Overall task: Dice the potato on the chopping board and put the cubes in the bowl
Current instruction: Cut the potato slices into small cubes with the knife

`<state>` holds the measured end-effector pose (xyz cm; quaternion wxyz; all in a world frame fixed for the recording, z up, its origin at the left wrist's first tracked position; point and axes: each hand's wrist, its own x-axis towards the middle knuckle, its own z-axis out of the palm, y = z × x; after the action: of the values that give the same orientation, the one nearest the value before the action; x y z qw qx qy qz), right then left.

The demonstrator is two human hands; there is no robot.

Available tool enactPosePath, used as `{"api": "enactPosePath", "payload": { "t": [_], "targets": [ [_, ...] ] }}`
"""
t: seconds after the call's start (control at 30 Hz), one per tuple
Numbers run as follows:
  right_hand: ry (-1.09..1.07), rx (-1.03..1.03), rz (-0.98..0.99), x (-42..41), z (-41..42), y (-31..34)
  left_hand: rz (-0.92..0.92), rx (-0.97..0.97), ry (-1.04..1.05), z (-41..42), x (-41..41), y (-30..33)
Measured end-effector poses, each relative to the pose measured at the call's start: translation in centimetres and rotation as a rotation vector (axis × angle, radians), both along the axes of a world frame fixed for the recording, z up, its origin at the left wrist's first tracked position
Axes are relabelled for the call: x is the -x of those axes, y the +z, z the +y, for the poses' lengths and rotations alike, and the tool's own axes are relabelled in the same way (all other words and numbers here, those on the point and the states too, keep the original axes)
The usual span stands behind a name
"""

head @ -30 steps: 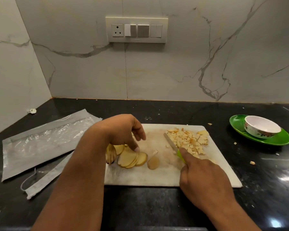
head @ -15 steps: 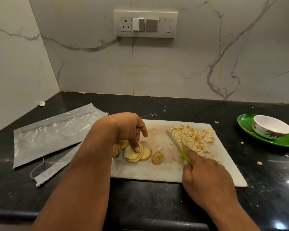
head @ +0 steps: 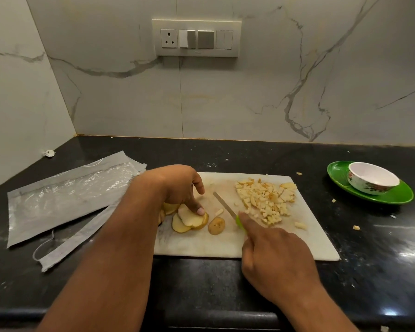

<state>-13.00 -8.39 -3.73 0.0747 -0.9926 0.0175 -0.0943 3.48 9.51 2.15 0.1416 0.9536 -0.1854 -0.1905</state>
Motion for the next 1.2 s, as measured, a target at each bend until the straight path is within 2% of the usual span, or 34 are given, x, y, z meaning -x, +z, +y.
{"api": "enactPosePath", "payload": {
  "t": [0.17,0.33,0.5,0.73,0.9,1.0,1.2],
  "targets": [
    [-0.196,-0.069,-0.011,0.0,-0.9,-0.2,-0.031,-0.013,-0.015,-0.2,0.2,0.0],
    [0.006,-0.055,-0.073,2.0,0.3,-0.8,0.034,-0.056,-0.049,0.6,0.0,0.3],
    [0.080,-0.089,-0.030,2.2,0.1,-0.5,0.052,-0.029,-0.041,0.4,0.0,0.3],
    [-0.213,-0.050,-0.021,2.4,-1.4,0.0,0.027,0.024,-0.061,0.4,0.4,0.3],
    [-0.132,-0.118,-0.042,3.5,-1.2,0.0,-0.045,0.146,-0.138,0.0,0.8,1.0],
    [-0.174,-0.110,-0.037,3.9,-1.3,0.0,-0.087,0.254,-0.138,-0.1,0.9,1.1],
    [-0.229,-0.078,0.098,5.4,-0.3,0.6,-0.189,0.391,-0.091,-0.6,0.6,0.7]
  ]
}}
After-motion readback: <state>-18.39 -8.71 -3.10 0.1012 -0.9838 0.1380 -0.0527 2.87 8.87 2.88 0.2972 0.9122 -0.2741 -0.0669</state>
